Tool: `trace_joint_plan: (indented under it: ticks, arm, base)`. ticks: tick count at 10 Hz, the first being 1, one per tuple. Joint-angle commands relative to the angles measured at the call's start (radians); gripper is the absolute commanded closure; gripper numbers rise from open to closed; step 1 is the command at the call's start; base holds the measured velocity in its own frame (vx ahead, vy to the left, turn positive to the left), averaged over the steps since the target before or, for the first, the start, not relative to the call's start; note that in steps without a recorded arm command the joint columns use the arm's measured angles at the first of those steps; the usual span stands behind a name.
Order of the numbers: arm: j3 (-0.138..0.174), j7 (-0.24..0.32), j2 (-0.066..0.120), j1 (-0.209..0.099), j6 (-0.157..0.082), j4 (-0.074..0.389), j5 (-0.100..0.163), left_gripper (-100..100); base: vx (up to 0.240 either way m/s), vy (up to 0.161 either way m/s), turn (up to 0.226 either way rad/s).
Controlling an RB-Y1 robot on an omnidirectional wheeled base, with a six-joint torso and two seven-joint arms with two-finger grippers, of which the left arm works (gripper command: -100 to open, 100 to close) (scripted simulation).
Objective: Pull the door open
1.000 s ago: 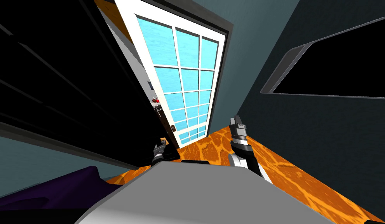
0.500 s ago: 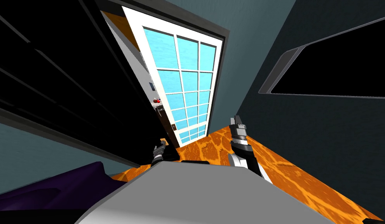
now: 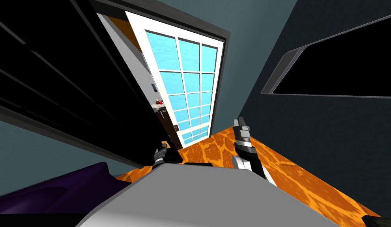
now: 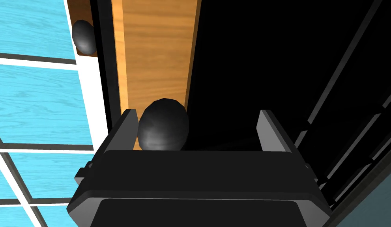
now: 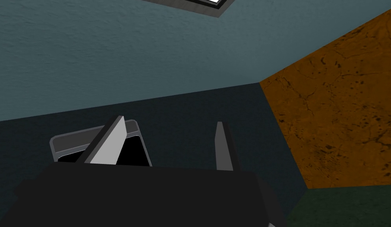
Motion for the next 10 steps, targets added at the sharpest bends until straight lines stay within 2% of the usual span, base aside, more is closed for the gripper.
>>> trace_joint_plan:
  ticks: [1, 2, 3, 4, 5, 7, 8, 10]
  arm:
    - [0.021, 0.036, 0.022, 0.023, 0.019, 0.026, 0.021, 100]
    - [0.021, 0.036, 0.022, 0.023, 0.019, 0.026, 0.021, 100]
    - [0.021, 0.036, 0.022, 0.023, 0.019, -0.016, 0.021, 100]
    - [0.021, 0.036, 0.022, 0.023, 0.019, 0.026, 0.021, 100]
    - [0.019, 0.066, 0.027, 0.031, 0.019, 0.031, 0.030, 100]
    - [0.019, 0.066, 0.027, 0.031, 0.019, 0.031, 0.030, 100]
    - [0.018, 0.095, 0.031, 0.038, 0.018, 0.035, 0.039, 100]
    - [0.018, 0.095, 0.031, 0.038, 0.018, 0.018, 0.039, 100]
  base:
    - [-0.107, 0.015, 0.021]
    - [-0.076, -0.007, 0.017]
    - [-0.043, -0.037, 0.024]
    - [-0.014, -0.024, 0.017]
    - [-0.042, -0.012, -0.014]
    - [-0.037, -0.008, -0.007]
    - [-0.060, 0.008, 0.040]
    - [-0.043, 0.003, -0.015]
